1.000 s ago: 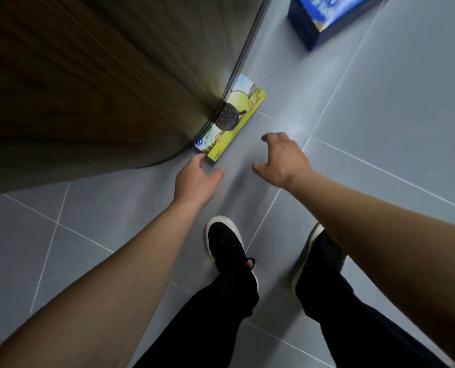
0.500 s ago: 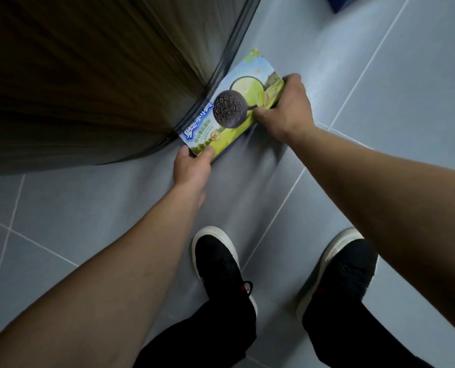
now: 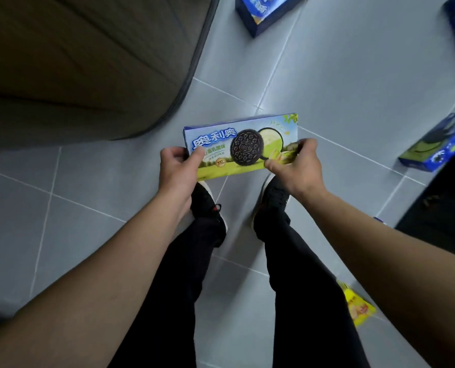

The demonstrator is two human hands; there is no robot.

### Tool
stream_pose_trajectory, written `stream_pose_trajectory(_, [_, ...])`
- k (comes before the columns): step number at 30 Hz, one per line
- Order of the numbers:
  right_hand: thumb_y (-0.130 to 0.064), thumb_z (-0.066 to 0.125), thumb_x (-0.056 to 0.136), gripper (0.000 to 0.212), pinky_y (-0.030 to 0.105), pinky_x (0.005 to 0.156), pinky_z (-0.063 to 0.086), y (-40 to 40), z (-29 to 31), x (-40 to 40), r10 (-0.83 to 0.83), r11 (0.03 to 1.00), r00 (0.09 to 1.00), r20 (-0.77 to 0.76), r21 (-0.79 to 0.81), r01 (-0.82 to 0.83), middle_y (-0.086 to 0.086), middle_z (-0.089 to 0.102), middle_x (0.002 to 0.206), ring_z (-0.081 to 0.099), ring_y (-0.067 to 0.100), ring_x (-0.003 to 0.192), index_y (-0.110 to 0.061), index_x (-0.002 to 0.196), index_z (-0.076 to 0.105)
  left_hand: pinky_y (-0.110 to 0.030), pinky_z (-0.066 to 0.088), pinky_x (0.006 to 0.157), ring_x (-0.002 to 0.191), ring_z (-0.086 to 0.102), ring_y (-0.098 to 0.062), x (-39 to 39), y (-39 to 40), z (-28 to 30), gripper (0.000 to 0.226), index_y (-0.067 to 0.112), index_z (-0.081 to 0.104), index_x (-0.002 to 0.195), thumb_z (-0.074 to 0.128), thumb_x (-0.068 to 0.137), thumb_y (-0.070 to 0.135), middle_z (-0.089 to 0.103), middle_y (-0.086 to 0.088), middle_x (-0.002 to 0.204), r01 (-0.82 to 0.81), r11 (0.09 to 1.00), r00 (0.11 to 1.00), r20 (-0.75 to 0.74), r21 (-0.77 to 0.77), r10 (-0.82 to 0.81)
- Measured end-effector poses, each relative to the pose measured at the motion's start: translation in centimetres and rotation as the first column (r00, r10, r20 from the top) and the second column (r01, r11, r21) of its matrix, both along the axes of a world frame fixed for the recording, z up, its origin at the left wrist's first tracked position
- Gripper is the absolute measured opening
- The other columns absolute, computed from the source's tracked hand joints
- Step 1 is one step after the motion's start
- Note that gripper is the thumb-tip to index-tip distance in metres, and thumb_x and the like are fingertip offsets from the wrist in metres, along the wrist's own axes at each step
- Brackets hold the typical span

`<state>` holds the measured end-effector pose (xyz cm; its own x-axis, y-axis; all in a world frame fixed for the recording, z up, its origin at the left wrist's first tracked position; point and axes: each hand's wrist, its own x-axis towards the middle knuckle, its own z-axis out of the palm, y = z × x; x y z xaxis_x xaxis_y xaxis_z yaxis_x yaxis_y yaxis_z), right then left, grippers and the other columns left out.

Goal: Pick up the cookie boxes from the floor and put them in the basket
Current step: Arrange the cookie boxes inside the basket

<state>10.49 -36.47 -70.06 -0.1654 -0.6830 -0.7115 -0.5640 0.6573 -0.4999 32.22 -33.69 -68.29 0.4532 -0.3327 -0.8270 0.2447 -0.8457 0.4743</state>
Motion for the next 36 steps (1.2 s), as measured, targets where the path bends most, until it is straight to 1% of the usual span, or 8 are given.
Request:
stream_pose_trajectory(6, [-0.024,0.082,0.075,0.054,0.024,0.071,0.045,-0.8,17.4,0.9,0.009,0.999,1.000,0.022,-0.045,-0.008,-0.010,0.056,0.086,0.058,0.011,0.076,-0.014,0.110,0.042,-0.046,0.056,0.090,0.095,0.070,-0.018,2.3,-1.7,18.1,0.025,0.023,0.060,0.097,0.078,0.078,0.024,0.071,0.004,0.102,0.247,0.966,0.968,-0.031,-0.075,-0.250])
stream_pose_trajectory(10, [-0.027,0.082,0.074,0.060,0.026,0.071,0.040,-1.4,26.4,1.7,0.068,0.994,0.998,-0.010,-0.090,-0.068,-0.006,0.056,0.091,0.056,0.017,0.083,-0.010,0.116,0.042,-0.048,0.057,0.086,0.101,0.069,-0.024,4.7,-1.5,27.5,0.036,0.015,0.061,0.107,0.080,0.077,0.015,0.072,-0.003,0.108,0.383,0.911,0.917,-0.058,-0.154,-0.395])
stream_pose_trajectory(13, [-0.029,0.082,0.073,0.061,0.023,0.068,0.042,-0.6,31.9,2.0,0.094,0.989,0.995,-0.020,-0.113,-0.096,-0.001,0.058,0.106,0.056,0.018,0.091,-0.011,0.118,0.045,-0.033,0.059,0.081,0.094,0.069,-0.017,5.9,0.0,33.3,0.035,0.017,0.061,0.103,0.081,0.075,0.011,0.071,0.000,0.101,0.438,0.873,0.896,0.028,-0.215,-0.443])
stream_pose_trajectory(17, [-0.030,0.086,0.065,0.089,0.034,0.105,0.041,1.0,37.7,2.4,0.180,0.946,0.983,-0.046,-0.267,-0.185,0.005,0.044,0.139,0.047,0.022,0.126,-0.013,0.139,0.037,-0.013,0.051,0.065,0.073,0.060,-0.002,6.9,3.3,39.4,0.040,0.016,0.063,0.105,0.084,0.071,0.012,0.068,0.008,0.091,0.509,0.825,0.860,0.196,-0.247,-0.471])
stream_pose_trajectory(20, [-0.031,0.085,0.063,0.101,0.035,0.111,0.032,2.0,42.0,2.7,0.411,0.816,0.898,-0.156,-0.376,-0.439,0.007,0.037,0.147,0.036,0.024,0.134,-0.014,0.147,0.031,-0.030,0.052,0.076,0.079,0.057,-0.010,6.9,6.8,42.7,0.047,0.017,0.064,0.106,0.087,0.066,0.017,0.066,0.005,0.092,0.531,0.816,0.837,0.291,-0.228,-0.463])
stream_pose_trajectory(25, [-0.045,0.082,0.062,0.105,0.040,0.111,0.034,4.3,47.3,3.5,0.782,0.427,0.553,-0.287,-0.399,-0.811,0.006,0.039,0.149,0.038,0.028,0.134,-0.018,0.149,0.030,-0.033,0.051,0.080,0.085,0.060,-0.019,4.9,12.5,47.2,0.056,0.017,0.062,0.109,0.090,0.060,0.018,0.061,0.013,0.088,0.544,0.805,0.798,0.443,-0.237,-0.409])
stream_pose_trajectory(30, [-0.049,0.080,0.058,0.107,0.041,0.107,0.039,8.0,50.3,4.4,0.887,0.166,0.309,-0.344,-0.386,-0.907,0.008,0.047,0.142,0.046,0.029,0.128,-0.016,0.148,0.032,-0.033,0.056,0.078,0.082,0.066,-0.015,3.1,18.3,50.9,0.057,0.018,0.061,0.107,0.090,0.059,0.011,0.068,0.004,0.097,0.458,0.824,0.842,0.458,-0.333,-0.283])
stream_pose_trajectory(36, [-0.045,0.077,0.067,0.077,0.038,0.090,0.049,11.8,54.3,8.2,0.898,-0.028,0.161,-0.409,-0.418,-0.908,0.002,0.058,0.122,0.056,0.025,0.109,-0.021,0.132,0.045,-0.033,0.057,0.082,0.083,0.065,-0.008,4.8,26.1,54.3,0.053,0.016,0.061,0.104,0.086,0.060,0.001,0.068,0.008,0.094,0.302,0.844,0.888,0.453,-0.443,-0.080])
